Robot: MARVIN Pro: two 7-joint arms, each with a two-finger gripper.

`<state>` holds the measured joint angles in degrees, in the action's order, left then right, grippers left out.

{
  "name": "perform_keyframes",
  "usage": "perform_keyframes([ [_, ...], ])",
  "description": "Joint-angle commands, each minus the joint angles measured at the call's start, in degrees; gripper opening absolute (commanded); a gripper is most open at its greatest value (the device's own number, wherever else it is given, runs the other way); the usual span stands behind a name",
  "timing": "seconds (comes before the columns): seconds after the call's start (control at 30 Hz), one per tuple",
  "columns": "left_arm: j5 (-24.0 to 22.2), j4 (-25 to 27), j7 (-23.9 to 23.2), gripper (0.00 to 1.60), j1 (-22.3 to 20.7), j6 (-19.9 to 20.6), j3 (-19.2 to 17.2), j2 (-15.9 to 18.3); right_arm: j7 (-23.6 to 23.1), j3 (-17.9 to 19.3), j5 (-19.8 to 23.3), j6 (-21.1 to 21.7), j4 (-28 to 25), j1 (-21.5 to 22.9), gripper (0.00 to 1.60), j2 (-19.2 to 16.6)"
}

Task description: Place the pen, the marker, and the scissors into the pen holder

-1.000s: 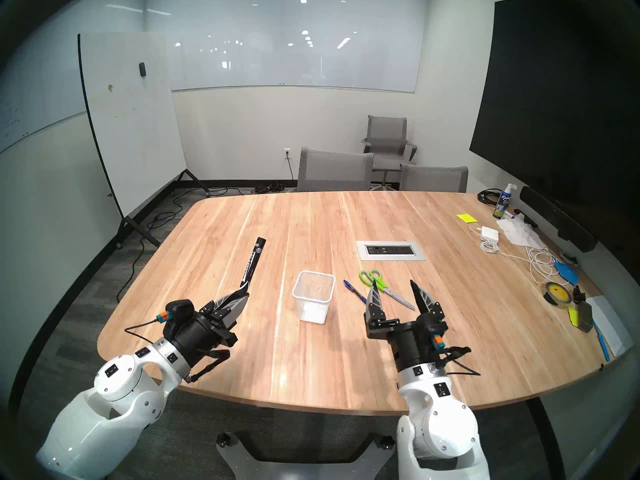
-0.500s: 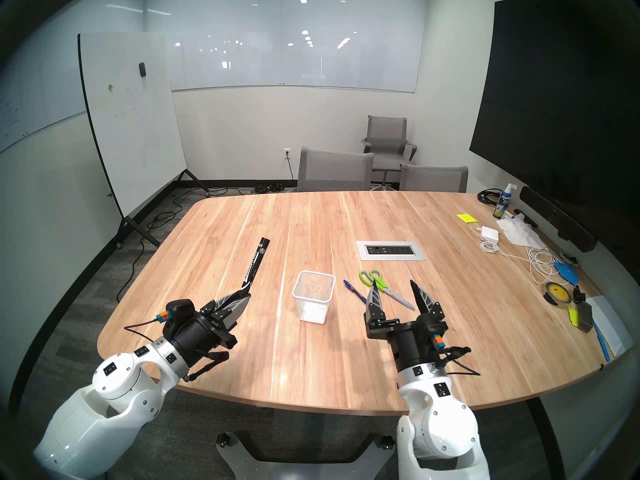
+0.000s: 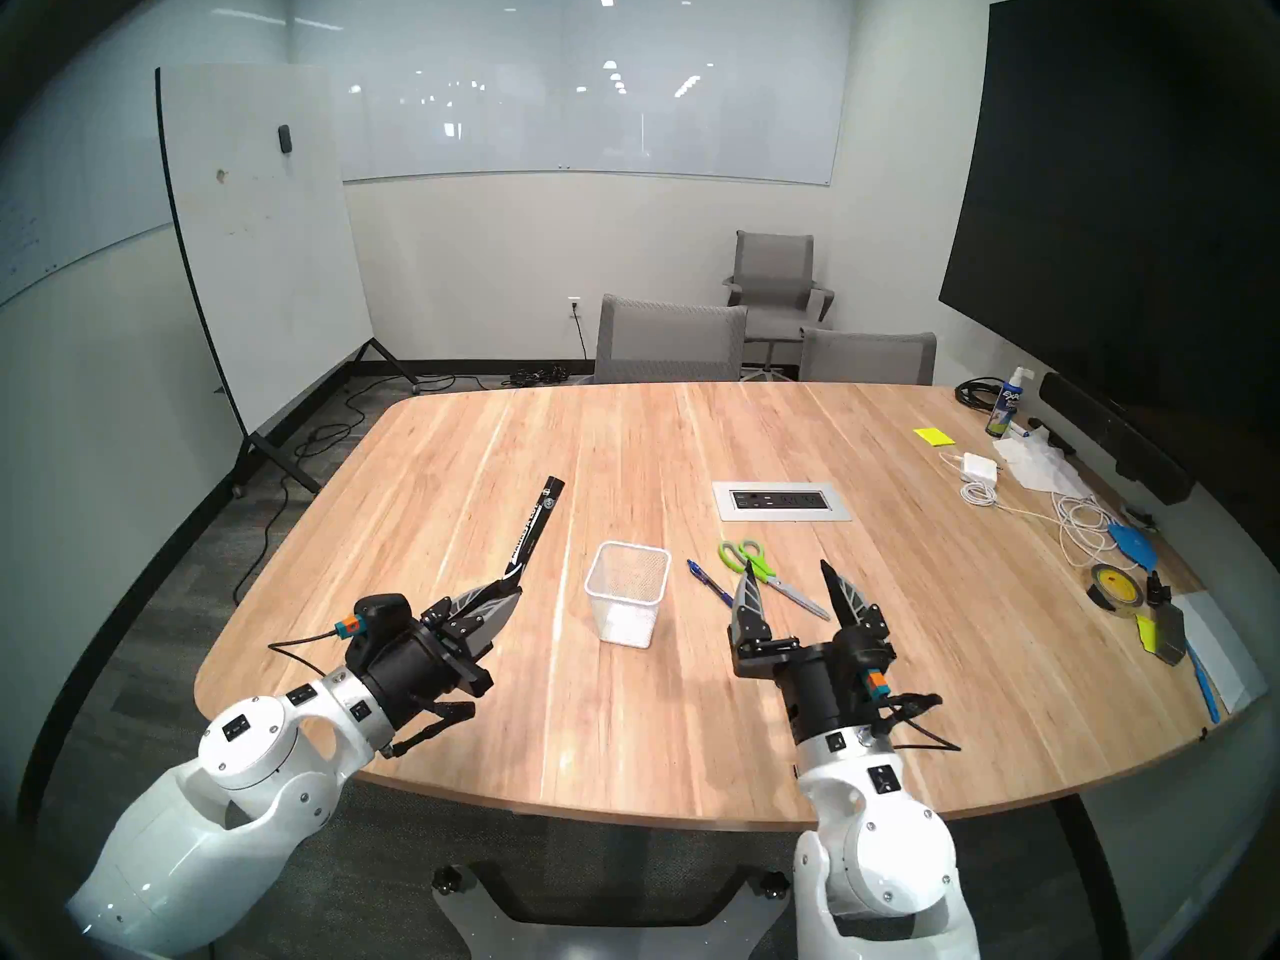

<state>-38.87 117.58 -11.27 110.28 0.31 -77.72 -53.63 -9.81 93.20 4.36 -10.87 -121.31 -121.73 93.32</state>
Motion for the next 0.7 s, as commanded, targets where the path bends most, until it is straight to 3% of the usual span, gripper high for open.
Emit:
perform_keyframes([
  [0.0,-0.23,1.53,0.54,0.00,-0.76,-0.45,-0.34,-0.82,-0.13,-0.04,0.04,-0.20,-1.27,0.11,1.60,-0.07],
  [0.23,0.05,2.18,1.15,0.00,-0.47,-0.34,-0.09,-1.00,-0.13,-0.04,0.04,-0.20,-1.27,0.11,1.60,-0.08],
  [0.67,0.10,2.72,2.06,0.00,-0.13,-0.08,0.51,-0.87,-1.39,0.35,-2.08,-5.58,0.56,0.99,1.60,-1.58],
])
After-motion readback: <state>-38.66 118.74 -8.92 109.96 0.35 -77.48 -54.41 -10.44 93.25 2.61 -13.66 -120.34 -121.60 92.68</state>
